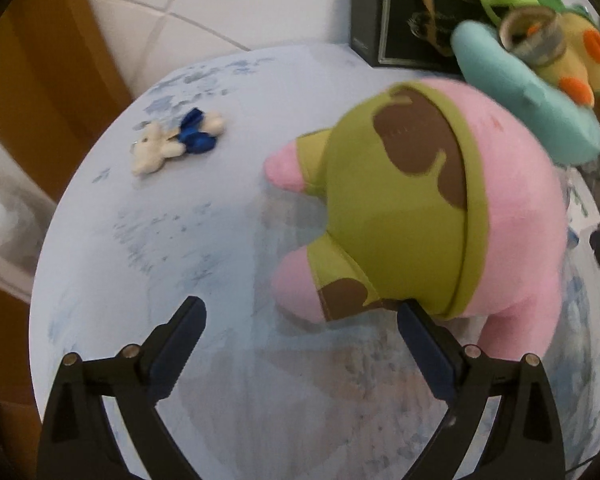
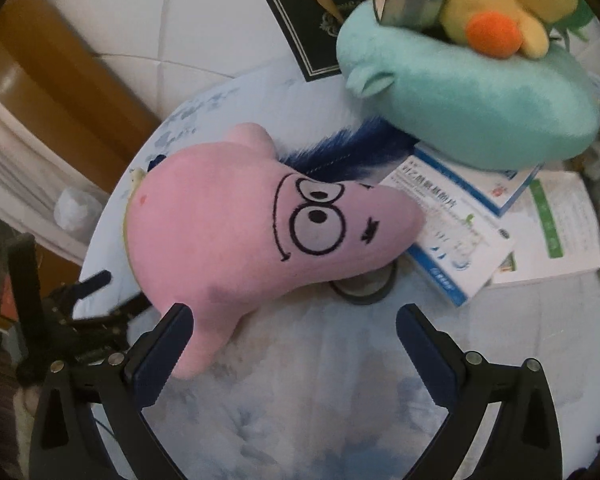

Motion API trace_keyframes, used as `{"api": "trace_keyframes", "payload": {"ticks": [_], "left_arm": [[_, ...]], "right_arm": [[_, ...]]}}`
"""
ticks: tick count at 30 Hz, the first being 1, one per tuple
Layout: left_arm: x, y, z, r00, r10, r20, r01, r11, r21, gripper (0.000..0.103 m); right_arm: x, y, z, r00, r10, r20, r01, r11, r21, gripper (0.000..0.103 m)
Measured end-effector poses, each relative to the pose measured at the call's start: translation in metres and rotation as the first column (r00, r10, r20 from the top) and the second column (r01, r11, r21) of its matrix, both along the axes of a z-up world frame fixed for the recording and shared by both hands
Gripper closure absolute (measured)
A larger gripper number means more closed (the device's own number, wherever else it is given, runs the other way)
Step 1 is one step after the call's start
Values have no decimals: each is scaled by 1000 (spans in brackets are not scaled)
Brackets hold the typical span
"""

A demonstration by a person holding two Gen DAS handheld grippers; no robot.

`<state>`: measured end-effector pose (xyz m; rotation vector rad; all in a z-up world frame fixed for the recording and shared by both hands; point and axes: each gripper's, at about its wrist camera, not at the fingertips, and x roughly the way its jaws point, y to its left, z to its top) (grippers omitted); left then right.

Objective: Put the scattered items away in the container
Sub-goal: 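Move both tools toward the pink starfish plush on the table, then grasp the pink starfish plush with both grippers and lift it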

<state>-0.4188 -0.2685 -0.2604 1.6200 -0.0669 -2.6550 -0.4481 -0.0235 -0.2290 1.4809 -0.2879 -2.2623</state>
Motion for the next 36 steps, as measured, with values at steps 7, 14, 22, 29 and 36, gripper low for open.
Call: {"api": "trace_keyframes", "payload": {"ticks": [7, 14, 22, 29, 36], "left_arm": [[-14, 9, -12, 998, -67, 5, 67, 997, 37, 5], [-11, 8, 4, 993, -109, -34, 112, 988, 106, 5], [-26, 24, -8, 984, -177, -30, 179, 981, 77, 6], [-30, 47, -13, 980, -196, -42, 198, 979, 58, 26], [-24, 57, -3, 982, -173, -77, 175, 984, 18, 35]], "right_arm": [[-15, -17, -12, 999, -1, 37, 3, 998, -67, 0], [-29, -15, -1, 999, -33, -1, 32, 997, -63, 0], [-39, -26, -25, 994, 24, 107, -3, 982, -191, 0], [-53, -39, -42, 997, 19, 71, -4, 980, -197, 0], [-34, -38, -18, 997, 47, -64, -57, 985, -165, 27]]}}
